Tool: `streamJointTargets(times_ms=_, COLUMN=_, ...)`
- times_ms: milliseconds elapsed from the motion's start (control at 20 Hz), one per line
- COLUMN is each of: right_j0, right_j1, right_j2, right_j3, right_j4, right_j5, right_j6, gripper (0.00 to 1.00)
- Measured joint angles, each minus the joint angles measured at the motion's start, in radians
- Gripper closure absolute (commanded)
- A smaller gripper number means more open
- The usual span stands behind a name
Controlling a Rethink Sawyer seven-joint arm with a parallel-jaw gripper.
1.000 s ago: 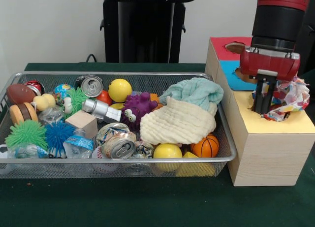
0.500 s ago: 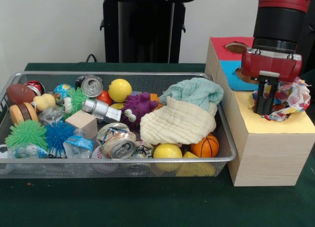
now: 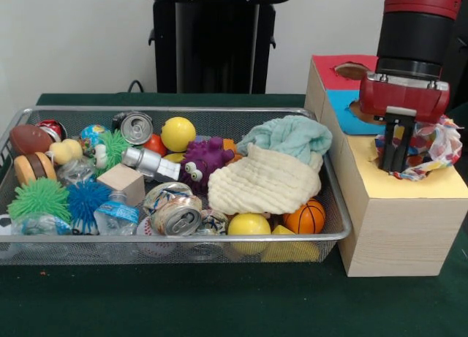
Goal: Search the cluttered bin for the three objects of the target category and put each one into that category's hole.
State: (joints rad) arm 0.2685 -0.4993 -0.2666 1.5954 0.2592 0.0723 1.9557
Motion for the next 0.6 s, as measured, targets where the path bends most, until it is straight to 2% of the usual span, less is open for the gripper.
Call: streamJointTargets(times_ms=600, right_j0=-0.042, right_j1=-0.011, right_j2=0.053, right_j3=0.000, right_j4=0.000, right_j5=-0.012, right_j6=0.000, gripper=1.00)
